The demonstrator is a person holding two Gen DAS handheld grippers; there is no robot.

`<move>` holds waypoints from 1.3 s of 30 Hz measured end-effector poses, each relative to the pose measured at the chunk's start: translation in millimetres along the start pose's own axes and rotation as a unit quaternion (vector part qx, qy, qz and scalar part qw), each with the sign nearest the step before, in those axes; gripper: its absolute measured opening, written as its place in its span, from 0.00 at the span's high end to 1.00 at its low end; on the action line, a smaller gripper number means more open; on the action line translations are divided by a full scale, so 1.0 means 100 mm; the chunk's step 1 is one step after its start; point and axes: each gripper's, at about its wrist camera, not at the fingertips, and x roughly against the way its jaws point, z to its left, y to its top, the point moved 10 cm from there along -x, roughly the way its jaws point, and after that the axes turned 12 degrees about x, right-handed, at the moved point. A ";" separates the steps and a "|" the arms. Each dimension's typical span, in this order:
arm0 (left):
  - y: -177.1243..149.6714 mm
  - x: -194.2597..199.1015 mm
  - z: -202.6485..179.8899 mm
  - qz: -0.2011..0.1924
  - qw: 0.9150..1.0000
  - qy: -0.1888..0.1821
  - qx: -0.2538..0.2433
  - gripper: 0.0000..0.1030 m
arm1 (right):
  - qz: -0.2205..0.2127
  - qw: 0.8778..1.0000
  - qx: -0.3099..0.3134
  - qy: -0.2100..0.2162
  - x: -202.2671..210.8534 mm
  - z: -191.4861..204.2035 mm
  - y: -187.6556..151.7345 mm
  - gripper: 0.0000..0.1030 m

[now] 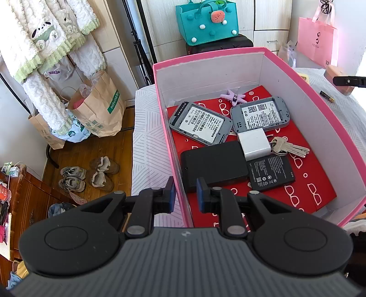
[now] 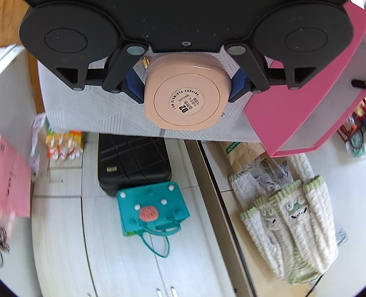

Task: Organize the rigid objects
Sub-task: 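Carry the pink round case into the box and open the right gripper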

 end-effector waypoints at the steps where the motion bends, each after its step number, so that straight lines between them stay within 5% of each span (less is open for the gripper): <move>1: 0.00 0.01 0.00 -0.001 1.000 0.000 0.000 0.83 | 0.002 1.000 -0.005 -0.002 -0.02 -0.01 -0.02 0.22; 6: 0.00 0.01 0.00 -0.001 1.000 0.000 0.000 0.83 | 0.010 0.999 -0.050 0.003 -0.07 -0.17 -0.08 0.21; 11: 0.01 0.03 -0.01 -0.005 1.000 0.005 -0.009 0.85 | -0.002 0.999 -0.027 0.027 0.10 0.06 0.05 0.21; 16: 0.01 0.03 0.00 -0.008 1.000 0.013 -0.013 0.91 | -0.029 0.992 0.037 0.119 0.38 0.79 0.34 0.21; 22: 0.01 0.03 0.04 -0.007 1.000 0.004 0.000 0.94 | -0.020 0.959 0.126 0.255 0.54 1.85 0.54 0.21; 26: 0.01 0.02 0.02 -0.007 1.000 0.008 -0.014 0.94 | 0.055 0.935 0.158 0.312 0.34 2.48 0.43 0.21; 33: 0.00 0.01 -0.02 0.004 0.998 0.013 -0.053 0.93 | 0.194 0.895 0.234 0.327 -0.07 3.21 -0.06 0.21; 39: 0.03 0.02 0.08 0.019 0.999 -0.031 -0.013 0.92 | 0.266 0.882 0.223 0.319 -0.40 3.34 -0.22 0.21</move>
